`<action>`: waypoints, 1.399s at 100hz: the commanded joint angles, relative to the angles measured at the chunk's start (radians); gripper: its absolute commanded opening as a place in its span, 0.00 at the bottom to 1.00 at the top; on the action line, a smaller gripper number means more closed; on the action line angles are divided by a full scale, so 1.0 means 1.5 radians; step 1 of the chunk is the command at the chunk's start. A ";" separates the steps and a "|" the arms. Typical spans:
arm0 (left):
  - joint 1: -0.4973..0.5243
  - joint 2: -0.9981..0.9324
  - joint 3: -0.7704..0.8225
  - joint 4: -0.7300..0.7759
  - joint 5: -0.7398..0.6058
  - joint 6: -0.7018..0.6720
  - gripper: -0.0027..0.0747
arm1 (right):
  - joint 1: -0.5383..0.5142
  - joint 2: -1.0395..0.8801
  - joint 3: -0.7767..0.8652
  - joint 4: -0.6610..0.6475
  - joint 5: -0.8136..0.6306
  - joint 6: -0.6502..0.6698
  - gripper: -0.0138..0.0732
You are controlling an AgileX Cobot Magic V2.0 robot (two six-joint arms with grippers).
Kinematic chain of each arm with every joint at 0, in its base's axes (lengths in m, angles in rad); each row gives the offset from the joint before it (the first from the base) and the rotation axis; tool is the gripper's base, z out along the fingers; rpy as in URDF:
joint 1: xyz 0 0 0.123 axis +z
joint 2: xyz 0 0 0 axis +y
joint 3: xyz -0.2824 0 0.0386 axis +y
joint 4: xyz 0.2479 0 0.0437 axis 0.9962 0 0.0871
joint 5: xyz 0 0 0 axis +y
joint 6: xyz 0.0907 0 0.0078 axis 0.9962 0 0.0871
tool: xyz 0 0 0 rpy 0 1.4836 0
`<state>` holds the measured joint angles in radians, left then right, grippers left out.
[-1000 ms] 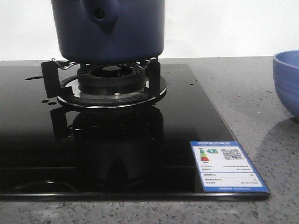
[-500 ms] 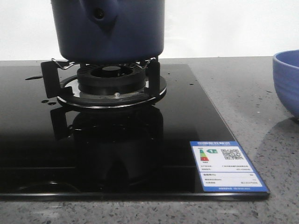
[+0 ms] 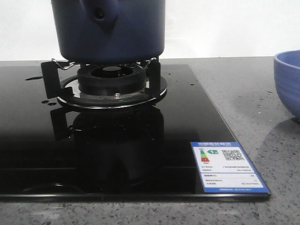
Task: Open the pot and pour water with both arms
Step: 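Grasp the light blue bowl rim with the right gripper and lift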
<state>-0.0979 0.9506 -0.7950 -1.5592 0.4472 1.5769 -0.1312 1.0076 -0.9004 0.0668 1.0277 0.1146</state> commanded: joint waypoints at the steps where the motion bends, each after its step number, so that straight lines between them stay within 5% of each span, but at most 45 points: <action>1: -0.005 -0.014 -0.022 -0.036 0.005 -0.006 0.44 | -0.006 0.008 0.007 0.021 -0.048 0.001 0.55; 28: -0.011 -0.014 -0.022 -0.036 0.003 -0.006 0.44 | -0.006 0.035 0.022 0.064 -0.066 0.001 0.53; 63: -0.011 -0.014 -0.022 -0.036 0.003 -0.006 0.44 | -0.006 0.041 0.059 0.085 -0.097 0.001 0.35; 87: -0.011 -0.014 -0.022 -0.036 0.003 -0.006 0.44 | -0.006 0.041 0.062 0.089 -0.100 -0.021 0.08; 98: -0.011 -0.014 -0.022 -0.036 0.003 -0.006 0.44 | -0.006 0.040 0.052 0.092 -0.087 -0.037 0.08; 140: -0.011 -0.014 -0.022 -0.036 0.003 -0.006 0.44 | 0.036 0.084 -0.257 0.109 0.054 -0.063 0.09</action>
<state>-0.1078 0.9506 -0.7950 -1.5592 0.4450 1.5769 -0.1028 1.1141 -1.1598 0.1956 1.0994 0.0320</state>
